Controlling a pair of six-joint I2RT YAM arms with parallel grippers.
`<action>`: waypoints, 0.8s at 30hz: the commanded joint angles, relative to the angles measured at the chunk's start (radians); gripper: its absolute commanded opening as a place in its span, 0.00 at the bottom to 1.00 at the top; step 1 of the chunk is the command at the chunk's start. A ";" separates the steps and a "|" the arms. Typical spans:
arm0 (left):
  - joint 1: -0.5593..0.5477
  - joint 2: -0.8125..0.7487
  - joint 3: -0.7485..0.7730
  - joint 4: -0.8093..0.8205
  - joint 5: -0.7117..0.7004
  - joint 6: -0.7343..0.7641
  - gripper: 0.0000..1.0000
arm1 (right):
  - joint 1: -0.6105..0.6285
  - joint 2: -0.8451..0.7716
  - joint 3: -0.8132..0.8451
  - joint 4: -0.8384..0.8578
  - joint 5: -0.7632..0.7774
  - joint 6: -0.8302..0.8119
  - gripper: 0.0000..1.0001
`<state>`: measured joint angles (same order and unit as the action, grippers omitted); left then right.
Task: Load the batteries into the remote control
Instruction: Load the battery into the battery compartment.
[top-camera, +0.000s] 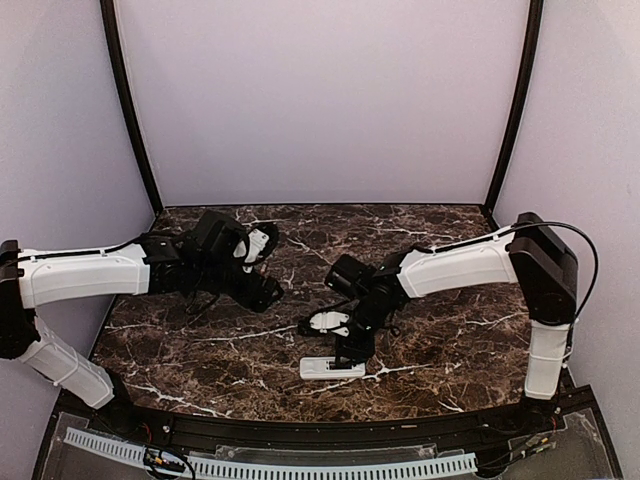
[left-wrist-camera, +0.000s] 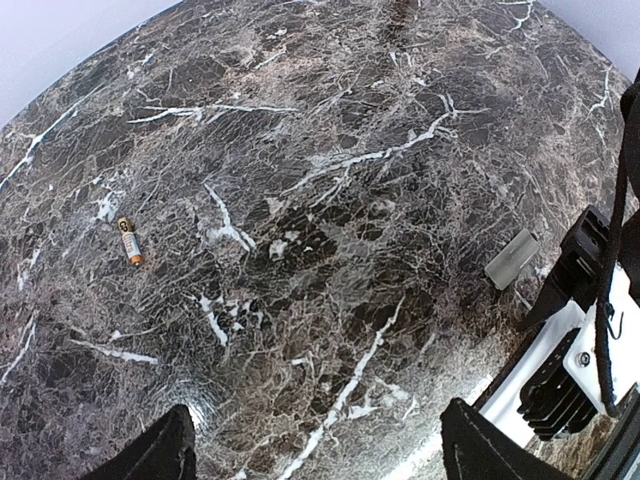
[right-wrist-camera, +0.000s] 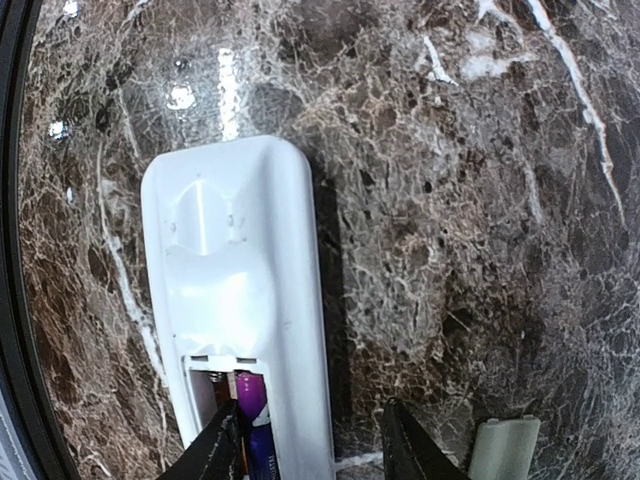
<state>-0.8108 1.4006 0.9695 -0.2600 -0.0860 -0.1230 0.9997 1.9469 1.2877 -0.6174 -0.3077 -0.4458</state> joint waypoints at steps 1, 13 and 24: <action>0.007 -0.021 -0.012 -0.011 -0.011 0.011 0.84 | 0.017 0.024 -0.011 0.013 0.032 -0.013 0.43; 0.009 -0.018 -0.015 -0.014 -0.023 0.015 0.84 | 0.025 -0.002 -0.004 0.000 0.072 -0.021 0.26; 0.009 -0.023 -0.011 -0.023 -0.032 0.020 0.84 | 0.039 -0.031 0.026 -0.029 0.098 -0.027 0.38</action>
<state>-0.8070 1.4002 0.9695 -0.2604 -0.1020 -0.1154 1.0302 1.9404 1.2884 -0.6193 -0.2462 -0.4694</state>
